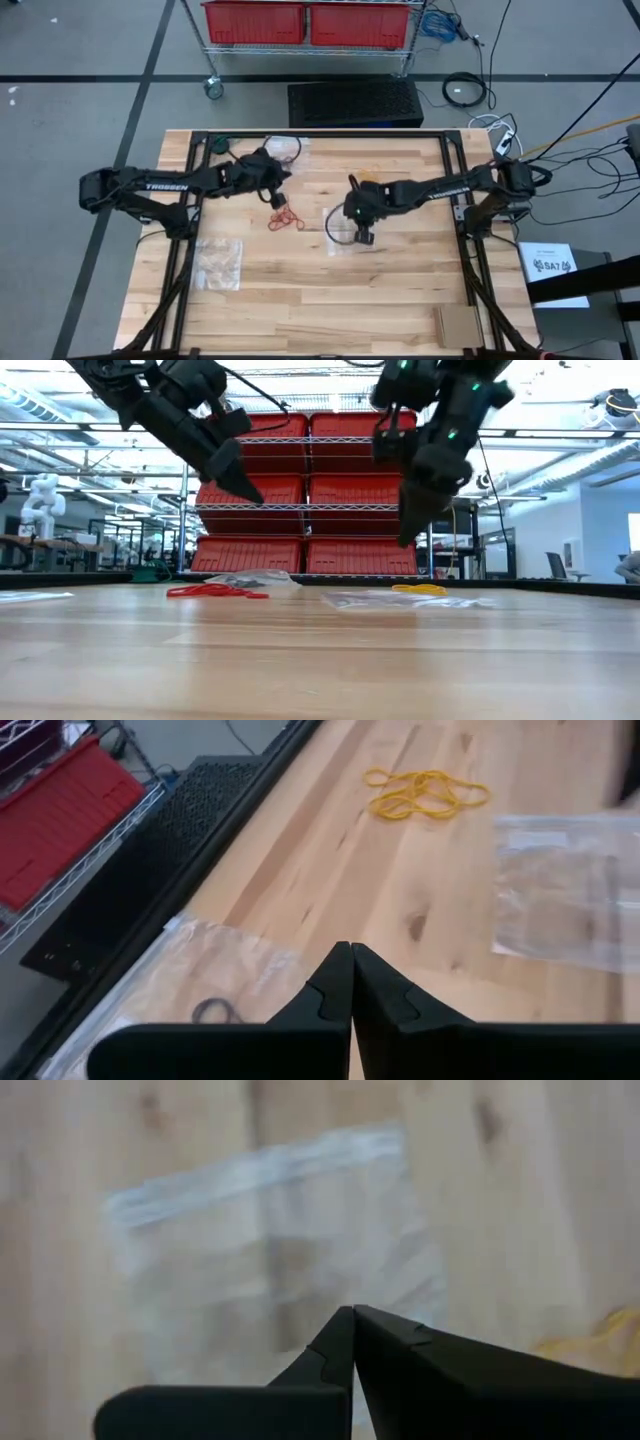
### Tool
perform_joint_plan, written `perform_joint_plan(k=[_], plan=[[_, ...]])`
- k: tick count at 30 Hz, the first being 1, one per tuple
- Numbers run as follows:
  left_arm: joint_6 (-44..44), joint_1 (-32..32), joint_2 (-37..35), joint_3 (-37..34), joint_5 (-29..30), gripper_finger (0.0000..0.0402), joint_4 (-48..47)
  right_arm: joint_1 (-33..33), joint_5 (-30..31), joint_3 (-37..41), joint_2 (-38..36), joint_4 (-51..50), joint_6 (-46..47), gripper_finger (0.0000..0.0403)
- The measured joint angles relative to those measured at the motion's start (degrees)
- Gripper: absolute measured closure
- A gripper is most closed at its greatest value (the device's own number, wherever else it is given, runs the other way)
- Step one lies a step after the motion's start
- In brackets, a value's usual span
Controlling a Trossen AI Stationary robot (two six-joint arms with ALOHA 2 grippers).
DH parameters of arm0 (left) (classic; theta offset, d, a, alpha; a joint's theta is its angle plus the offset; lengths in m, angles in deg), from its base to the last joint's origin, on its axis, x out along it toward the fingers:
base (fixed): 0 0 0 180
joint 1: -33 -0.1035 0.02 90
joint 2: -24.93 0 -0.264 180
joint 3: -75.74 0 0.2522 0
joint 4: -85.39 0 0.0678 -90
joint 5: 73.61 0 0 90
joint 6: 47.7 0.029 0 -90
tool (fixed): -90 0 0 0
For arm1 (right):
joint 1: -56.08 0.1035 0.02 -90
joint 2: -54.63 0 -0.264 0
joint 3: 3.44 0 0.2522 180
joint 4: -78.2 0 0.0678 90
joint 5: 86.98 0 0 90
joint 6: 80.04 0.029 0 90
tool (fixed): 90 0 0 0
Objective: Sort rubber bands
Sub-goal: Open the bottom right transparent zip bag
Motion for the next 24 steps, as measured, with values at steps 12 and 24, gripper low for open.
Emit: perform_joint_plan(k=[12,24], plan=[[-1.09,2.24,0.00,-0.01,0.41,0.0398,0.23,-6.05,-3.65,0.52,10.55,4.89,-10.43,0.0403],[-0.47,2.15,0.02,-0.04,0.42,0.0398,0.26,-2.84,-4.00,0.41,8.12,-19.36,38.71,0.0403]])
